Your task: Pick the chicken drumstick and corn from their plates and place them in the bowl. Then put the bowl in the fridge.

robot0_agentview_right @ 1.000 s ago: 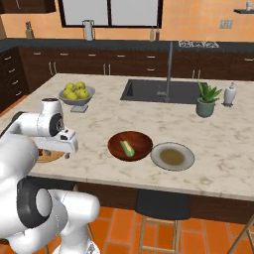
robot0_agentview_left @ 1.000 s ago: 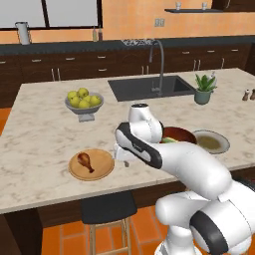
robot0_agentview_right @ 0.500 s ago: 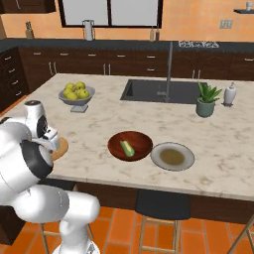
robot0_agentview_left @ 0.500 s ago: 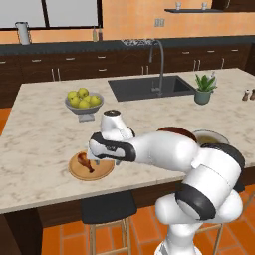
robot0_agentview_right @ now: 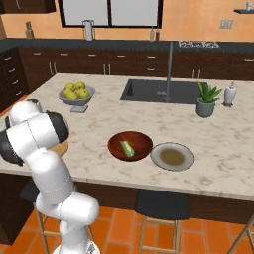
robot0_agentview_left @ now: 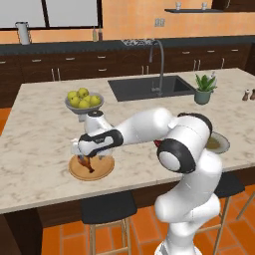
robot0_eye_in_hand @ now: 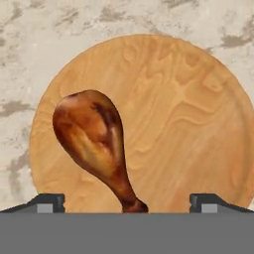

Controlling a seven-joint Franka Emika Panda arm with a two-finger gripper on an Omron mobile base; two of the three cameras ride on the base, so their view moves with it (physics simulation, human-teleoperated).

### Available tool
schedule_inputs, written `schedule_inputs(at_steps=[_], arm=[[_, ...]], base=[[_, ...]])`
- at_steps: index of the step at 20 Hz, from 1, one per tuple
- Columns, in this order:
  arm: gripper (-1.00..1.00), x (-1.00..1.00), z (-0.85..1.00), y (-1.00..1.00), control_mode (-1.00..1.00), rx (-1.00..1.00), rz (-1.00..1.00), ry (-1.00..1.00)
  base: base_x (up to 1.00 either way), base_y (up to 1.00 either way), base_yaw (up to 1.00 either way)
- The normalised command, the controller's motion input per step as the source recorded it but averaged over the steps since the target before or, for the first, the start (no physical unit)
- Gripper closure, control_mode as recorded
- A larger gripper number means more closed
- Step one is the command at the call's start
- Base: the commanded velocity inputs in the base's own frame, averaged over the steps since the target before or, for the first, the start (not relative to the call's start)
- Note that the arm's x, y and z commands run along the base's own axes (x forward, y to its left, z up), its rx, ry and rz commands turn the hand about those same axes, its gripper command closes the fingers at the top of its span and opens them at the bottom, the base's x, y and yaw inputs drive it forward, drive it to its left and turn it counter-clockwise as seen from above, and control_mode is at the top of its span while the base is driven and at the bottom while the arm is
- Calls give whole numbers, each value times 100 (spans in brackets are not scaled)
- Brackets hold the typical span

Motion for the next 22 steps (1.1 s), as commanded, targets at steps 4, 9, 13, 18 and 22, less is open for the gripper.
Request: schedule_inputs(at_steps=[4, 9, 13, 18, 22], arm=[[-100, 46, -38, 46, -100, -2, 0, 1], [-100, -6, -27, 27, -100, -5, 0, 0], [-100, -3, -27, -3, -100, -1, 0, 0], [-100, 0, -36, -24, -100, -3, 0, 0], [-100, -1, -43, -42, -100, 0, 4, 0]], base=[[0, 0, 0], [0, 0, 0], [0, 0, 0], [0, 0, 0], [0, 0, 0]])
